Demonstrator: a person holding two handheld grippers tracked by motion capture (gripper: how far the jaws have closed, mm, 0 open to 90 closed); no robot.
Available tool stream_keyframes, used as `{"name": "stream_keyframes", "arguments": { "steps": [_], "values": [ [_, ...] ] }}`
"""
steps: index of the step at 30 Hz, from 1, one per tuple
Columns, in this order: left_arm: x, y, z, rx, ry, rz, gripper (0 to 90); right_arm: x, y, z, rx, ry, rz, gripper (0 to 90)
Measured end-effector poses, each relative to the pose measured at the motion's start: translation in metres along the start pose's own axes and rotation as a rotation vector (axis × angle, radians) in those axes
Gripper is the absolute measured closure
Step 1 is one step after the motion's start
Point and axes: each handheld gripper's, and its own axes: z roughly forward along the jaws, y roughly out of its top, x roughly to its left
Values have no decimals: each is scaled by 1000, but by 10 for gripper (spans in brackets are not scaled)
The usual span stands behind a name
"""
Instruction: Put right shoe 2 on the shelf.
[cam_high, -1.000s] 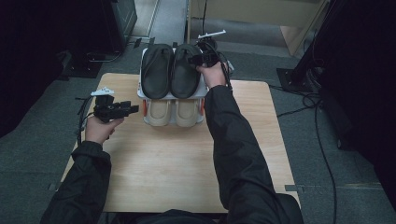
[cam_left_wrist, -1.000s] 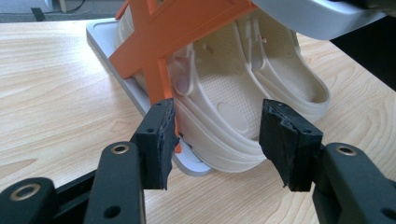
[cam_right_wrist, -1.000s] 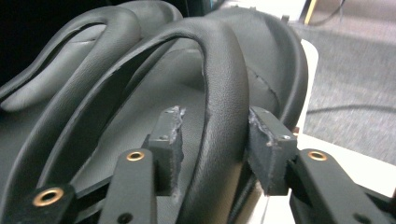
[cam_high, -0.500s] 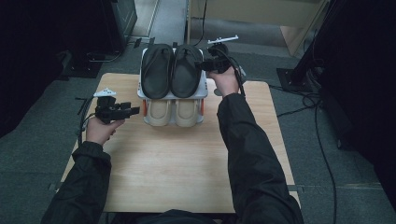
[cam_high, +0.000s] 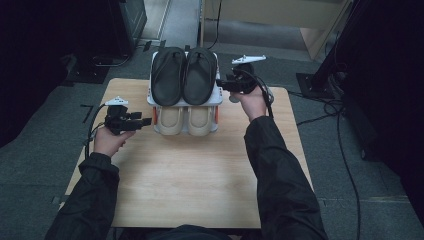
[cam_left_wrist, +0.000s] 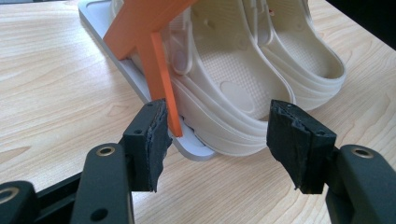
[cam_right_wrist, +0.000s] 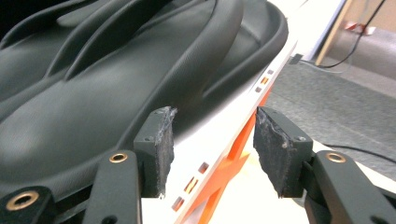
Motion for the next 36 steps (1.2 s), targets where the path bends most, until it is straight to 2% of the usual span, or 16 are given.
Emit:
{"name": "stream_keyframes", "arguments": {
  "steps": [5,8,14,16,23,28,32,36],
  "values": [
    [-3,-2,2,-15,-2,6,388,-1,-18,-6,-11,12,-7,477],
    [-5,-3,3,0,-5,2,388,-2,-29,-10,-12,13,-21,473],
    [-10,-8,3,4,-8,1,388,-2,-52,-19,-35,35,0,459],
    [-13,-10,1,25,-7,17,387,-1,-61,-21,-22,35,-6,458],
    [-22,-17,-4,11,-13,41,379,1,-91,-27,-6,46,-9,453],
    [-25,-18,-2,24,-26,55,368,3,-114,-28,10,56,8,449],
    [-26,-19,6,43,-48,26,367,7,-131,-28,9,53,-10,450],
    [-28,-20,11,60,-55,30,364,13,-146,-30,8,76,0,441]
  ]
}}
